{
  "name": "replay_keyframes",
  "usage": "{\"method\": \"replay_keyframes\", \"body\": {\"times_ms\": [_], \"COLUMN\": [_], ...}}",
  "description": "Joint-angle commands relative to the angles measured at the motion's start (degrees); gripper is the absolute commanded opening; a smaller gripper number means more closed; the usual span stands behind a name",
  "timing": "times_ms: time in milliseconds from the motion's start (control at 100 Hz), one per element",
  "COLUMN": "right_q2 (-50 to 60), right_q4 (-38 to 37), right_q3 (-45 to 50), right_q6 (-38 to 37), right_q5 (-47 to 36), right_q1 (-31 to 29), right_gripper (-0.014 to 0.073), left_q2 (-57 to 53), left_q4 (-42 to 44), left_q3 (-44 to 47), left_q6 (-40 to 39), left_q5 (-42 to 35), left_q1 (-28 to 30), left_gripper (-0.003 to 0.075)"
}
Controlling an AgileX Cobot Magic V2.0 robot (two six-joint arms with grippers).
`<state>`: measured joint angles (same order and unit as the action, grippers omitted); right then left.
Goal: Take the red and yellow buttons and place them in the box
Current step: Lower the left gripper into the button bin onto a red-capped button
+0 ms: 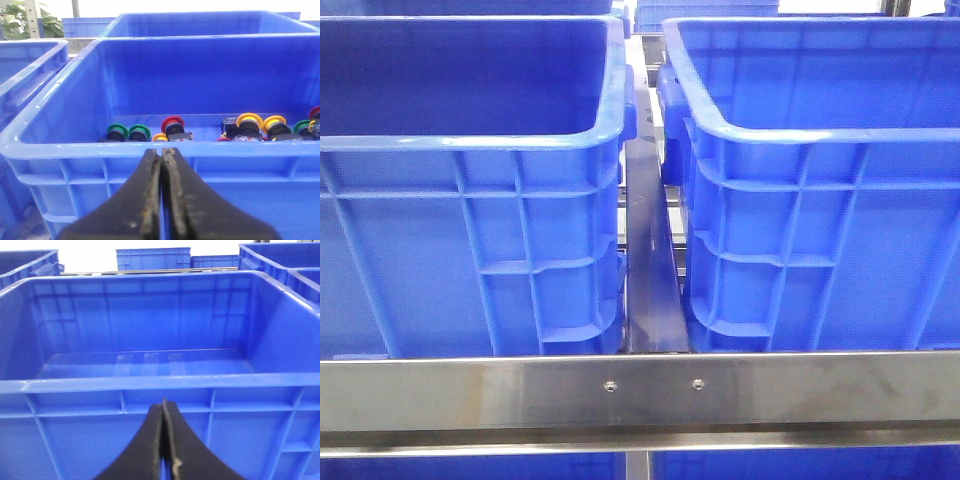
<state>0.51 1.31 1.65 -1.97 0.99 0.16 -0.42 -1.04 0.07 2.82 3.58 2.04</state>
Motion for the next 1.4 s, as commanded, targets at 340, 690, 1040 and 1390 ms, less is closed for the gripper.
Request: {"method": "replay_keyframes", "body": {"times_ms": [340, 690, 1040, 1390], "right_q2": [1.43, 1.43, 1.43, 1.43], "right_q4": [-0.63, -0.63, -0.63, -0.63], "right_q3": [-0.94, -0.94, -0.94, -0.94], "right_q6": [0.16, 0.16, 0.16, 0.16], "right_q5": [-4.68, -4.68, -4.68, -4.68], "right_q1": [-0.13, -0.13, -0.13, -0.13], "right_gripper": [-0.0057, -0.0057, -0.0057, -0.0057], "left_q2": [0.06, 21.57, 47.75, 70.89], "left_q4": [1.85, 1.85, 1.04, -2.68], "left_q3": [-8.98, -28.82, -41.09, -54.78], "left_q6": [0.01, 0.01, 0.01, -0.06], "left_q5": [3.17, 17.75, 17.32, 25.18], "left_q1": [0.10, 0.10, 0.10, 0.10], "left_gripper": [-0.0020, -0.0020, 0.0344, 0.0680]}}
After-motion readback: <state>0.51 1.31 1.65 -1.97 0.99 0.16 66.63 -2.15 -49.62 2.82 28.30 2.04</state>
